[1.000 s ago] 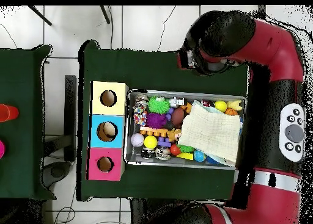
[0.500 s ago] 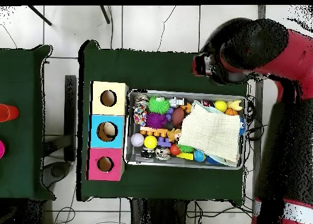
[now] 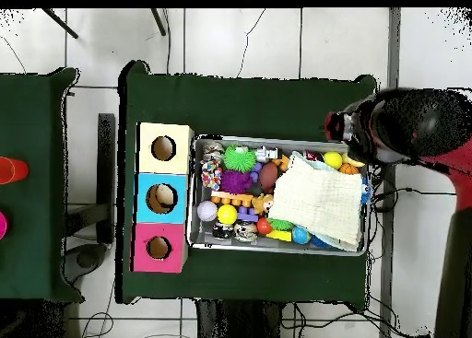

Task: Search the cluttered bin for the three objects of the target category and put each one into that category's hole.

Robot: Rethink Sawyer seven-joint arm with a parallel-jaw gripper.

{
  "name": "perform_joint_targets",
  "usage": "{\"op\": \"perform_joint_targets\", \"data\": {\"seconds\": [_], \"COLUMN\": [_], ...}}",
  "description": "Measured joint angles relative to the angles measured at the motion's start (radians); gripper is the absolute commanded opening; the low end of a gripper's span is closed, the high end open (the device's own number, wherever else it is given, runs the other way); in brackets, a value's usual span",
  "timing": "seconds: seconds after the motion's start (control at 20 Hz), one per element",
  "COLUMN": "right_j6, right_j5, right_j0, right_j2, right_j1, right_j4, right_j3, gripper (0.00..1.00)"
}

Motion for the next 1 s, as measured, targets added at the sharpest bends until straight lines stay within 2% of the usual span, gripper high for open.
{"op": "perform_joint_targets", "data": {"seconds": [0.35,0.5,1.0], "right_j6": [0.000,0.000,0.000], "right_j5": [-0.077,-0.091,-0.228], "right_j0": [-0.051,-0.054,-0.054], "right_j2": [0.025,0.037,0.067], "right_j1": [-0.057,-0.067,-0.122], "right_j4": [-0.005,-0.006,-0.012], "right_j3": [0.167,0.201,0.388], "gripper": [1.00,1.00,1.00]}}
